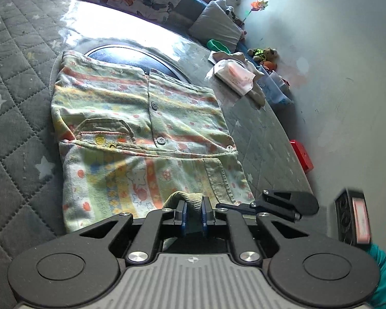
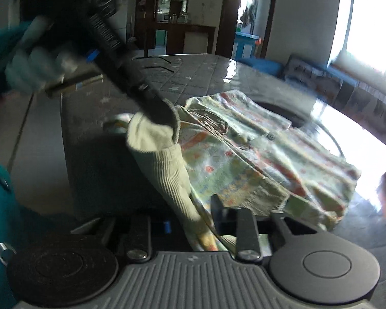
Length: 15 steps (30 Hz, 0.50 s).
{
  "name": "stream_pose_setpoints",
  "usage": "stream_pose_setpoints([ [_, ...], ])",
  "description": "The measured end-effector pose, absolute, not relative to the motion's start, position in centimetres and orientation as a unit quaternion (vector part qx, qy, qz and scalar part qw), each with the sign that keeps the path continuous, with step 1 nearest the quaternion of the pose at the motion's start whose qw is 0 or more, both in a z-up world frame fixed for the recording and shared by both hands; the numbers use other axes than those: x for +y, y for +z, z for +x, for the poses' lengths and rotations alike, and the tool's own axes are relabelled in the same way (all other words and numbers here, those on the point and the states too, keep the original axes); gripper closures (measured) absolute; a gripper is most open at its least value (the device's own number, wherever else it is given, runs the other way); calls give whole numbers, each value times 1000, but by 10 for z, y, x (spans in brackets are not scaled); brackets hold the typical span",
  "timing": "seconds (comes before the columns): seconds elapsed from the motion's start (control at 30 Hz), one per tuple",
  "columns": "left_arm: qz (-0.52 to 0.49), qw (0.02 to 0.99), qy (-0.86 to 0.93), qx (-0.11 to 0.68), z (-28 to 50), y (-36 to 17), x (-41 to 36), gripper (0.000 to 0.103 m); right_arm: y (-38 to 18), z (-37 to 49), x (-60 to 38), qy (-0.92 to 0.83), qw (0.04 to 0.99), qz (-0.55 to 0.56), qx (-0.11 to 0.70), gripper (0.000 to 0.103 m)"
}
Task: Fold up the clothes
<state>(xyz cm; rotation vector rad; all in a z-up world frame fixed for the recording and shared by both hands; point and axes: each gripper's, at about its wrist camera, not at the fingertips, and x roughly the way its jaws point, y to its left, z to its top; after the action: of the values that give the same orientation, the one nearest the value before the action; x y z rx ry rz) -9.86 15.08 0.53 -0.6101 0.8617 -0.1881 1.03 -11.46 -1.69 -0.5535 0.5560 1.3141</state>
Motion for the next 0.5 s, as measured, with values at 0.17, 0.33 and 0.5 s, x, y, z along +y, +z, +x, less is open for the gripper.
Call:
stream_pose_setpoints([
  [0.17,-236,890,-92,380,-126,15,151,64,-4,33,-111,595,716,-201,305,88],
  [0.33,-126,927,-72,346,-158,19,137,49,3,49,-109,591,709,-159,351,88],
  [0.5,-11,939,-59,339,-165,6,111,46,10,58,-107,583,710,-134,371,88],
])
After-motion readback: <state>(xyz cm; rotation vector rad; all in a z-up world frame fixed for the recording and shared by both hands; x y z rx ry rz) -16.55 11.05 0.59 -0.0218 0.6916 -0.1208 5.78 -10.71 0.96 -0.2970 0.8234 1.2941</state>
